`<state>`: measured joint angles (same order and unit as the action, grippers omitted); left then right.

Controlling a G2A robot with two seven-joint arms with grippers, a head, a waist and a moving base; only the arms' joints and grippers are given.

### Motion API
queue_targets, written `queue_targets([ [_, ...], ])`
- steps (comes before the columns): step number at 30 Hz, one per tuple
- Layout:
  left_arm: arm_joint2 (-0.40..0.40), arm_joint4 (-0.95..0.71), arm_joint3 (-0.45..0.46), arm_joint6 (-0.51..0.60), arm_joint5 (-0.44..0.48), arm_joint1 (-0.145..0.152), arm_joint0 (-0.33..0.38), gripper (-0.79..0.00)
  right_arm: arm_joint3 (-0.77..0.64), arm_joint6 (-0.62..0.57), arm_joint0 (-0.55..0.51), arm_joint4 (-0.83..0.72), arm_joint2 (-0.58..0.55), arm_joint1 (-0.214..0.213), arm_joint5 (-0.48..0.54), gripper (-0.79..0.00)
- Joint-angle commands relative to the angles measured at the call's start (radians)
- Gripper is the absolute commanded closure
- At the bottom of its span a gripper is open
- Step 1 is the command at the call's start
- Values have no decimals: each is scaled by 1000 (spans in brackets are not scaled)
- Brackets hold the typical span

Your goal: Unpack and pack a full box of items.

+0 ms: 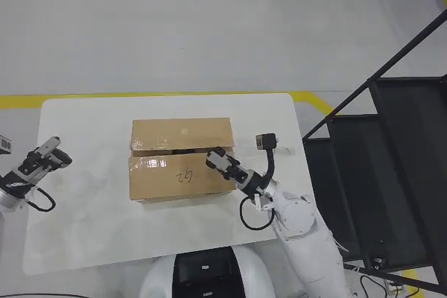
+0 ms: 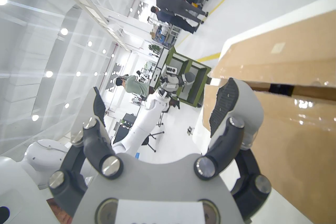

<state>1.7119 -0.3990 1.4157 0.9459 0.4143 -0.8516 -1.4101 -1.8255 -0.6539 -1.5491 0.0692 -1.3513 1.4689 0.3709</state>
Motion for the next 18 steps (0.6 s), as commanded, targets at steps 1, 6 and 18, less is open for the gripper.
queue_targets([
  [1, -4, 2, 18, 112, 3, 5, 3, -785, -8, -129, 2, -42, -42, -14, -45, -785],
  [6, -37, 18, 8, 313, 22, 15, 49, -785, -32, -444, -7, -105, -156, -53, -159, -785],
  [18, -202, -87, -11, 549, -89, 30, 212, -785, -22, -675, 13, -63, -290, -105, -267, -785],
])
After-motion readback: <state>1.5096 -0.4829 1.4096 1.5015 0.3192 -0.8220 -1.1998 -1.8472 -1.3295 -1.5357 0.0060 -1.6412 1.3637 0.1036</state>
